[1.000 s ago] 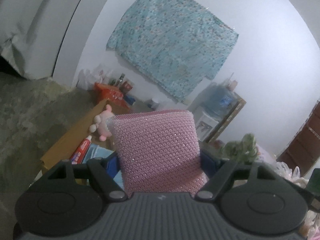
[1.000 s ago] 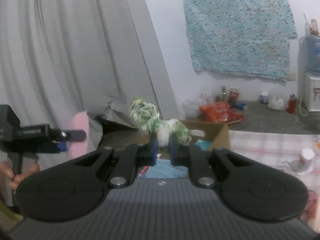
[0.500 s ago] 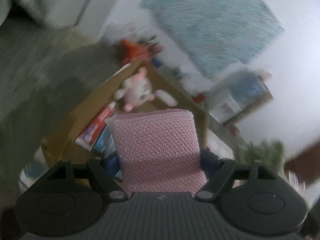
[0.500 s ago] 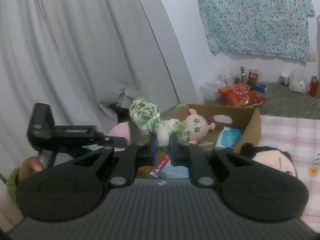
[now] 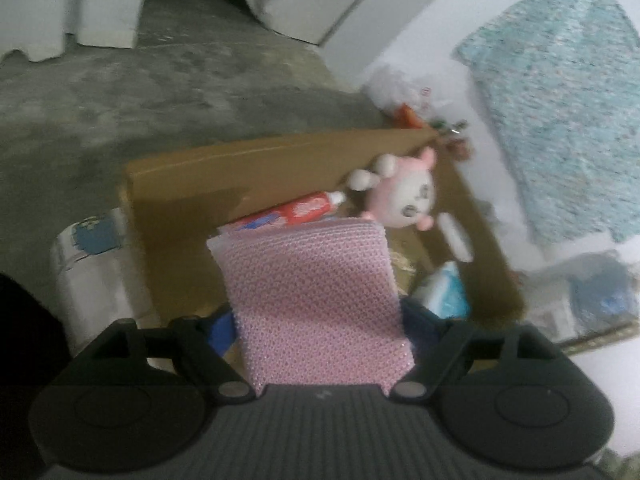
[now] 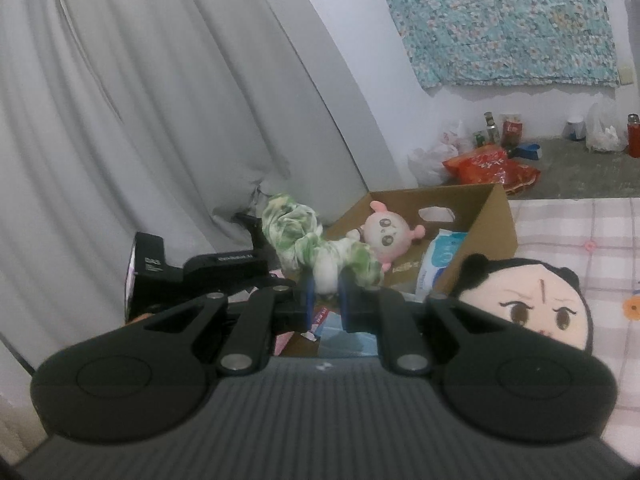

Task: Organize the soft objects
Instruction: 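Open the left tool to drop the pink pad while the right tool lowers the scrunchie into the box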

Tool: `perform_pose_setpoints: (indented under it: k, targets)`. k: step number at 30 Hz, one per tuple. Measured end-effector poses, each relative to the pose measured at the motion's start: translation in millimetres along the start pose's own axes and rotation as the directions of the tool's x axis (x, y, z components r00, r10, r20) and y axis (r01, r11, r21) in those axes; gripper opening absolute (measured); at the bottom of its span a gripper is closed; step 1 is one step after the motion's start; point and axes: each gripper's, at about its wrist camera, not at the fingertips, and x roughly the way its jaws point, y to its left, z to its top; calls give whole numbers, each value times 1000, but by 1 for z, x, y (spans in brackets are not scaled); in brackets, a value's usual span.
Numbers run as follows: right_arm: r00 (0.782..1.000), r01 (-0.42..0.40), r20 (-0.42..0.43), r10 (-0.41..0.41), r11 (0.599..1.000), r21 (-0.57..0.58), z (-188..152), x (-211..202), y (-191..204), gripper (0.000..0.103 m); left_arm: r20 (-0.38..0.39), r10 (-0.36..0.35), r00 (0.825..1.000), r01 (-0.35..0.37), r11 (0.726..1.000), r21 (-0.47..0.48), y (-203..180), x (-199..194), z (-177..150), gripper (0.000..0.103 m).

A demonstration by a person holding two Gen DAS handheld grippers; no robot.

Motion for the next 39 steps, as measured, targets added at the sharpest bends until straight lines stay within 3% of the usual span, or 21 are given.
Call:
perform_pose_setpoints:
  k: [5,14,21,29,32,34,37,39]
  targets:
    - [1000,1,15,-1,1000,3,-1,-15,-8,12,59,47,997,-46,999,-21,5,-9,-8,90]
    - [1000,7,19,-7,1000,-1,-4,-20,-5,12,107,35,994,-39,999,30,9,-28,-3,90]
    - [1000,8,-12,-9,1000,-29,1,-10,6,12,69,-64,996,53,986,161,0,-33,2,90]
    - [992,8,-124,-21,995,-99,30,35,22,12,-6,-180,984,172,933,317,-9,-28,-4,93]
    - [972,32,-219,-83,973,-227,42,73,31,12,-25,-207,978,203,919,339,-5,-26,-3,93]
    - [944,58,-289,-160,941,-334,49,101,37,12,-37,-215,976,214,912,350,-1,-25,-1,93]
    - [880,50,-390,-271,870,-491,51,145,44,13,-37,-226,973,223,898,379,6,-27,0,93]
    - [823,23,-449,-349,809,-588,44,175,47,15,-26,-235,972,226,892,391,11,-29,0,93]
